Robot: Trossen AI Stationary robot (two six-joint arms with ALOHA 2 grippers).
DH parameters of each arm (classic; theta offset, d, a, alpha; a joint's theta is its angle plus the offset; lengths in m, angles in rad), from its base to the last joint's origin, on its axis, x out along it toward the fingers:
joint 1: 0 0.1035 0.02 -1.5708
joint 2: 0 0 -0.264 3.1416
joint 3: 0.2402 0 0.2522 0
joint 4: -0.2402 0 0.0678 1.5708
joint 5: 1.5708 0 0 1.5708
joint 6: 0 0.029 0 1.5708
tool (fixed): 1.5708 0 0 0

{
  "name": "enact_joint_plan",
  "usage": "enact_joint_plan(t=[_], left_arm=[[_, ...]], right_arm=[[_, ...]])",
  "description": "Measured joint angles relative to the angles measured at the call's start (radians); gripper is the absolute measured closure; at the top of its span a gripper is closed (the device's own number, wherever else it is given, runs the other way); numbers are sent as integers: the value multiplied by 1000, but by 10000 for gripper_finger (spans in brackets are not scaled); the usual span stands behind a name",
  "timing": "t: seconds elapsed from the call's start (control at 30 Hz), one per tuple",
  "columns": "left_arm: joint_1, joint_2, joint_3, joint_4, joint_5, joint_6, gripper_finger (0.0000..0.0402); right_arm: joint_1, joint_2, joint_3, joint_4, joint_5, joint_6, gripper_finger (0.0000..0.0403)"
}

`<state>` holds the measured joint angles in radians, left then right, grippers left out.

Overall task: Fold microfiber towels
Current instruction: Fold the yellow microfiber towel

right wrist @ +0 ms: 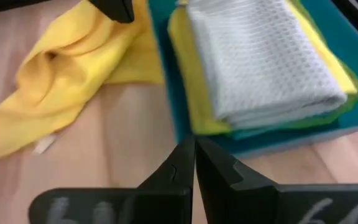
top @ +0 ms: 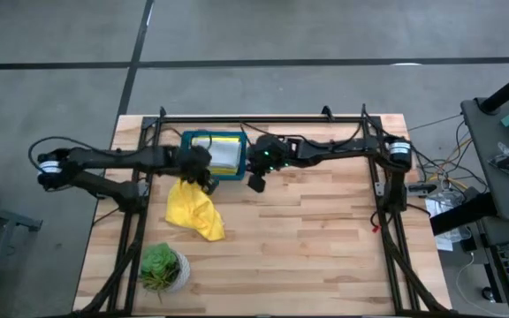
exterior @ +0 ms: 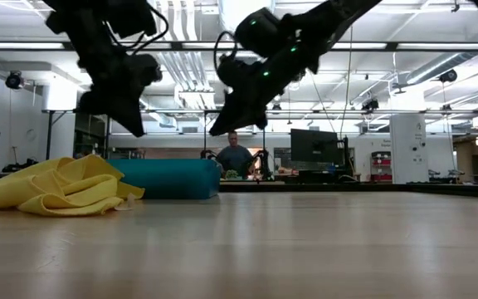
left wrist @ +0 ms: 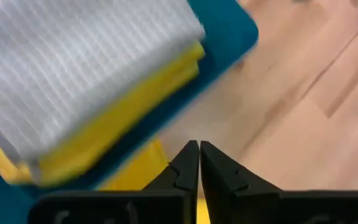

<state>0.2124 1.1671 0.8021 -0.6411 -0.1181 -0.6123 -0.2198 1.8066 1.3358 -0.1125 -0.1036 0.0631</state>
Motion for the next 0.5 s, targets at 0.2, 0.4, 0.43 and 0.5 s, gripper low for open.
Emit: enact_joint_plan(t=[0.2,0.4,0.43,0.5], left_arm=[[-94,40,16,-180,-79,-266,401],[-149,158,134,-442,-118,-448,401],[-155,180,155,-482,-141,-461,401],[-159,224,184,-544,-184,-481,401]], right_arm=[[52,-94,-163,154,-1,38,394],[70,-129,-249,261,0,90,394],[70,-131,-257,269,-1,98,394],[70,-131,-263,277,0,105,394]])
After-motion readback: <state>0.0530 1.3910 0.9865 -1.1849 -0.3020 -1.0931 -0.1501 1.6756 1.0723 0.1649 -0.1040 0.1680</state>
